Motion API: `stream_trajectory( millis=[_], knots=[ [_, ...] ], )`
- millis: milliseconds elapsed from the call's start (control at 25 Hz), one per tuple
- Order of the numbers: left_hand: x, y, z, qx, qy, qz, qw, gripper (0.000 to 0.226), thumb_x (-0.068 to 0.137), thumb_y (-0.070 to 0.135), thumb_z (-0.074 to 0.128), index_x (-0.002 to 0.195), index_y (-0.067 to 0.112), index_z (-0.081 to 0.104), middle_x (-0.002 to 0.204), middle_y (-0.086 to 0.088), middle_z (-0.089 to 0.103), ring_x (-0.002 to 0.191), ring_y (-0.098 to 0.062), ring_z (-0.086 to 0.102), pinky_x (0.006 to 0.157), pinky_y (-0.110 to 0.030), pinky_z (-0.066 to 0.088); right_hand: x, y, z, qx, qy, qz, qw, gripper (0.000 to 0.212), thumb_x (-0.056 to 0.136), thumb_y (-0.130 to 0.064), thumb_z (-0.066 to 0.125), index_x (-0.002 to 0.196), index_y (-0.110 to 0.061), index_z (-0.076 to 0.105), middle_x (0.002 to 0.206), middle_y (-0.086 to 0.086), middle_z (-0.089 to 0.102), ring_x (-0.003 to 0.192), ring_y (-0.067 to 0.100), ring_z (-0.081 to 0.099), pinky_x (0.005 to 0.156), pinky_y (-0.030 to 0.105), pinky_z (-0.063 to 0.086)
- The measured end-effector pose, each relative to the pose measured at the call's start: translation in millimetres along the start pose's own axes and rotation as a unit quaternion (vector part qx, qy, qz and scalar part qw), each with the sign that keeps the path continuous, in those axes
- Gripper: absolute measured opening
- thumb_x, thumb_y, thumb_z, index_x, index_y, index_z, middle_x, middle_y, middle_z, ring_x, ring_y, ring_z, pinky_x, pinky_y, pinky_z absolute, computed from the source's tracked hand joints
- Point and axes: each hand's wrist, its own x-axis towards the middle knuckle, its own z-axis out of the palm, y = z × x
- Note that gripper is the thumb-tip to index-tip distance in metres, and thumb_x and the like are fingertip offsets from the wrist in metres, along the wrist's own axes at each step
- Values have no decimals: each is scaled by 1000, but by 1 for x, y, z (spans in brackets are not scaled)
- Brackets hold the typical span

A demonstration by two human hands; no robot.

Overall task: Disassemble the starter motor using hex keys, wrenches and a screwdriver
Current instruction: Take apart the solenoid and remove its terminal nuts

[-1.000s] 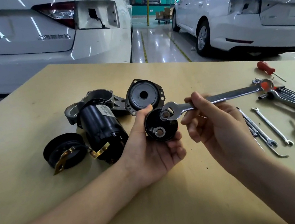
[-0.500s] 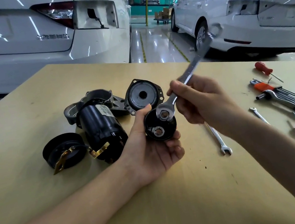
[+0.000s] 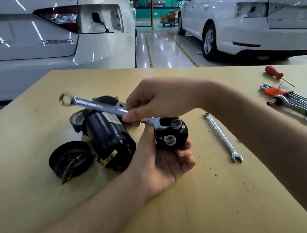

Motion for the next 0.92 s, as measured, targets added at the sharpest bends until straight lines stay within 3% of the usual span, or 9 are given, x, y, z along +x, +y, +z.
stream_trajectory(
  millis=[80,120,240,360,480,600,680,760,920],
  knots=[
    [-1,1,1,4,1,-3,1000,54,71,56,61,91,7,50,64,-9,51,46,-15,40,48,-23,44,-10,7,4,131,131,-7,983,29,96,-24,54,78,-4,66,50,-7,40,42,3,30,44,14,27],
    [-2,2,1,7,3,-5,1000,53,68,54,64,90,7,51,64,-9,52,46,-15,40,47,-23,44,-19,14,6,230,218,0,949,28,96,-21,53,75,-8,64,45,-9,38,38,2,30,40,13,25],
    [-1,3,1,12,9,-10,1000,51,73,55,62,88,7,52,64,-9,53,47,-16,41,47,-25,45,-55,30,18,485,370,48,791,23,94,-23,55,75,-12,59,45,-5,44,37,5,36,36,14,25],
    [-1,2,1,16,3,-8,1000,50,72,56,62,86,8,53,64,-9,55,47,-16,41,49,-24,46,-81,38,43,624,379,76,679,17,80,-28,61,79,-11,62,54,1,58,42,8,49,34,14,33],
    [-1,3,1,15,1,-7,1000,51,72,56,61,87,9,52,64,-9,55,48,-15,41,49,-24,46,-88,42,55,702,324,94,627,18,79,-24,59,68,-13,69,57,2,60,45,9,54,40,15,42],
    [-1,2,1,17,0,-7,1000,51,71,56,62,87,8,54,64,-9,55,47,-15,41,49,-24,46,-92,46,51,727,273,75,625,17,76,-16,53,66,-12,66,60,5,59,50,12,53,46,19,44],
    [0,2,0,20,0,-3,1000,48,75,57,59,86,10,56,65,-9,54,47,-15,41,50,-25,46,-93,46,50,704,256,60,660,9,77,-14,50,77,-10,58,62,5,58,50,13,52,46,20,42],
    [0,2,0,21,-3,-2,1000,47,78,57,57,88,12,57,66,-8,54,47,-15,41,50,-25,45,-93,46,51,669,269,47,691,9,82,-15,48,86,-8,50,63,5,58,48,14,51,46,21,40],
    [0,3,1,20,2,-5,1000,51,70,56,62,90,9,53,64,-9,55,47,-15,41,49,-24,46,-88,46,57,629,329,25,703,12,88,-15,45,88,-5,52,61,4,59,48,15,46,47,22,39]
  ],
)
